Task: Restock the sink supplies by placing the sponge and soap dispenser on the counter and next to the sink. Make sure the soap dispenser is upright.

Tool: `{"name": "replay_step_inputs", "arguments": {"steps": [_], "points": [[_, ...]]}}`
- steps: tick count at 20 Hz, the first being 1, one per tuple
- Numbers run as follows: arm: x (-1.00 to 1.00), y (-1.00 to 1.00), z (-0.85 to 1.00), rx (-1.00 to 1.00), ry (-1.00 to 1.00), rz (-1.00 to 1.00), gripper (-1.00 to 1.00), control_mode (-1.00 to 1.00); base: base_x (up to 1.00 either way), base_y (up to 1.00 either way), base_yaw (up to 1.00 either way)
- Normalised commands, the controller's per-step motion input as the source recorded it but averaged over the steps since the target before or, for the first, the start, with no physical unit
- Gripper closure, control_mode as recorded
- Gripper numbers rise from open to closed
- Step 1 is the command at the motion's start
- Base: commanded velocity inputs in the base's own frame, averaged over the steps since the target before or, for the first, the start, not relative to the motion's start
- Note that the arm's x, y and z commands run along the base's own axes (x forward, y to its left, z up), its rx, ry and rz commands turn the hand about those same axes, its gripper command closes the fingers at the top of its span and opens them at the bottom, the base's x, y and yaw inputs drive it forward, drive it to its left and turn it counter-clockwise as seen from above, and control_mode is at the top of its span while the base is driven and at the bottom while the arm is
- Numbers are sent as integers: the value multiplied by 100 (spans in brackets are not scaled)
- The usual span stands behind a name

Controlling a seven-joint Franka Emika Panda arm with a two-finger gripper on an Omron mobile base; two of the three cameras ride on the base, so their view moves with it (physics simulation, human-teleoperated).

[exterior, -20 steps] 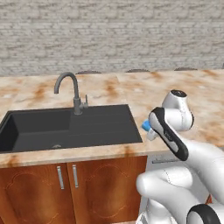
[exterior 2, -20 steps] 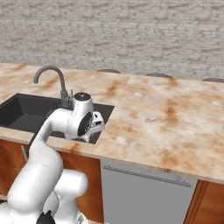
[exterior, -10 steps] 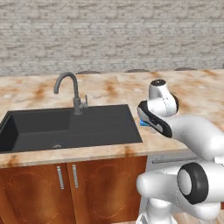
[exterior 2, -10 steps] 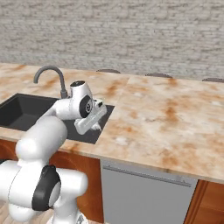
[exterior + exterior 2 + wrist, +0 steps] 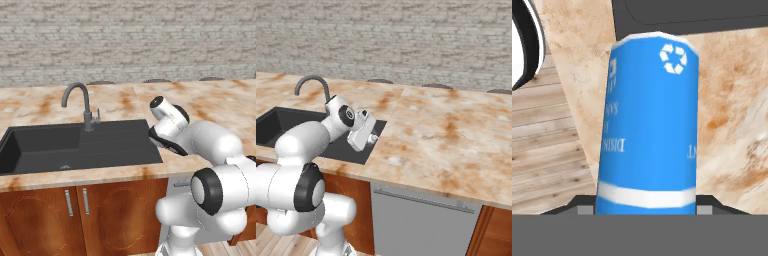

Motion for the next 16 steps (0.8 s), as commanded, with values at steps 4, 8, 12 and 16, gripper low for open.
{"name": "replay_step_inputs", "arguments": {"steps": [4, 8, 12, 16], "points": [[31, 0, -1, -50, 17, 12, 100, -100, 0, 0, 0], [30, 0, 0, -50, 18, 3, 100, -100, 0, 0, 0], [39, 0, -11, -43, 8, 0, 100, -100, 0, 0, 0], [44, 5, -48, -29, 0, 0, 100, -100, 0, 0, 0]]}}
